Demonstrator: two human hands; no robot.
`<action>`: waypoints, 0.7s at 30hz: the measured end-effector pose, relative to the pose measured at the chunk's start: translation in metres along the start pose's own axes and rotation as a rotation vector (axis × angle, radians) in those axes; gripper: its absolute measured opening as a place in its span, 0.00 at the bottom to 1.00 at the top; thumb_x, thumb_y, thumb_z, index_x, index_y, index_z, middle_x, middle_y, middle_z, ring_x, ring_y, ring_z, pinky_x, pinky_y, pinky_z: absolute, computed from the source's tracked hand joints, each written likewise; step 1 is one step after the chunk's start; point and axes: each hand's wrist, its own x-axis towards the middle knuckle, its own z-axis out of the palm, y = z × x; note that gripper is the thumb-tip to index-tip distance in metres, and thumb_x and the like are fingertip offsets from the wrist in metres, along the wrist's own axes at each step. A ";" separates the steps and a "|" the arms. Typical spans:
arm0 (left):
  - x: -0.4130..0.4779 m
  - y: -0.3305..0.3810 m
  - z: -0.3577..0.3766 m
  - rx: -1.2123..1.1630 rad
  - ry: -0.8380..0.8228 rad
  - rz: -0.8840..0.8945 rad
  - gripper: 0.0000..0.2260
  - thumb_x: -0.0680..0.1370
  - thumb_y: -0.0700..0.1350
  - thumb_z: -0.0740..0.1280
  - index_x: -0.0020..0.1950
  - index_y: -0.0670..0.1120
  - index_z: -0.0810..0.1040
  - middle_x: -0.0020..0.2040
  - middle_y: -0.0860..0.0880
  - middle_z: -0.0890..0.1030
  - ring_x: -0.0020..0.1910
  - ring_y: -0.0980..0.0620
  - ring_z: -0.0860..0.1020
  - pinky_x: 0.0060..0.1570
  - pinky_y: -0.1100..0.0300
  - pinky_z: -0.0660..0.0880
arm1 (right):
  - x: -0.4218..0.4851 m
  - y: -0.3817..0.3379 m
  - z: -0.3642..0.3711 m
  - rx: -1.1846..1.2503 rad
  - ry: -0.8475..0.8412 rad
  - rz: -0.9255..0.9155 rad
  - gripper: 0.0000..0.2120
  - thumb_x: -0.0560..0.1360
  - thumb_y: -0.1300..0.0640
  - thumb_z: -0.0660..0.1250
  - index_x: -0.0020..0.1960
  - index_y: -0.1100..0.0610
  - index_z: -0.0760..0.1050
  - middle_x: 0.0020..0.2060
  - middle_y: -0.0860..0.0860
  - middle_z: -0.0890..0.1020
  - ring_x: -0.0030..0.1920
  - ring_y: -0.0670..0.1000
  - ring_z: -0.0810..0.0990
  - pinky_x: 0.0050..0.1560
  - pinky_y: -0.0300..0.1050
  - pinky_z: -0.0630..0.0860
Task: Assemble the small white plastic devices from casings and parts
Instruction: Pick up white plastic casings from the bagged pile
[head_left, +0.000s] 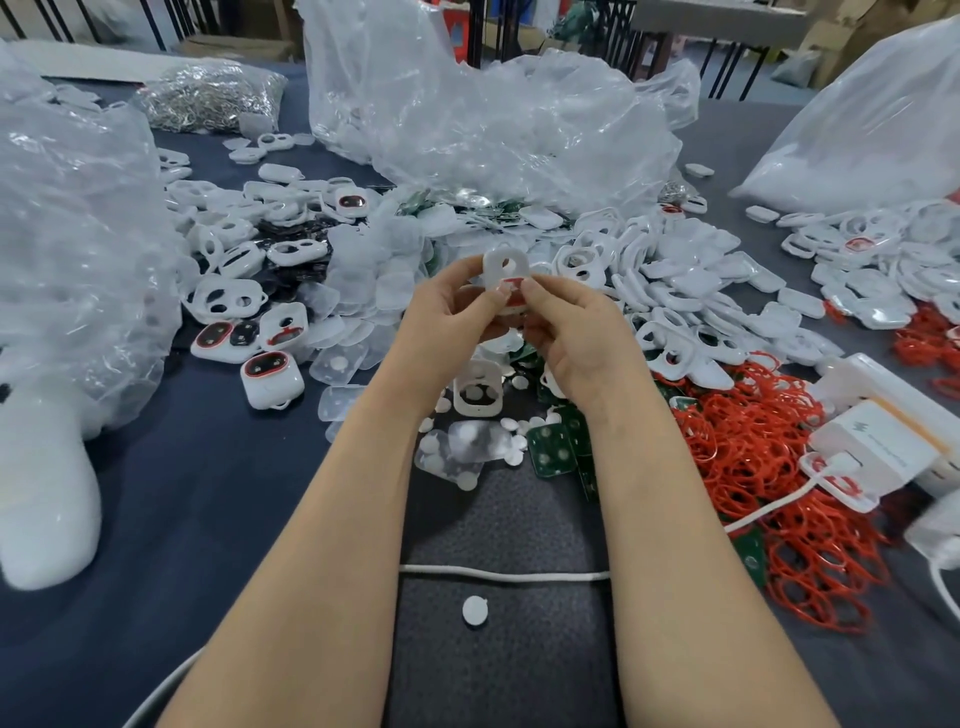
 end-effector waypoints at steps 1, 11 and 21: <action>0.000 0.000 0.001 0.014 0.008 0.003 0.07 0.79 0.43 0.66 0.56 0.50 0.78 0.43 0.52 0.85 0.47 0.54 0.84 0.48 0.64 0.79 | 0.001 0.002 0.001 -0.033 0.025 -0.020 0.04 0.78 0.63 0.65 0.50 0.60 0.78 0.40 0.52 0.81 0.40 0.48 0.78 0.42 0.40 0.75; 0.001 -0.007 0.002 0.103 0.138 0.027 0.05 0.80 0.43 0.64 0.53 0.52 0.77 0.42 0.51 0.84 0.42 0.55 0.84 0.44 0.64 0.80 | 0.000 0.011 0.008 -0.279 0.091 -0.151 0.09 0.78 0.58 0.65 0.52 0.62 0.80 0.41 0.53 0.84 0.40 0.47 0.84 0.36 0.33 0.76; 0.003 -0.007 0.006 0.044 0.302 -0.004 0.02 0.81 0.45 0.64 0.49 0.50 0.76 0.38 0.53 0.83 0.36 0.60 0.82 0.37 0.67 0.77 | -0.006 0.005 0.011 -0.546 0.219 -0.233 0.08 0.78 0.59 0.64 0.54 0.58 0.80 0.42 0.50 0.83 0.37 0.46 0.82 0.42 0.41 0.79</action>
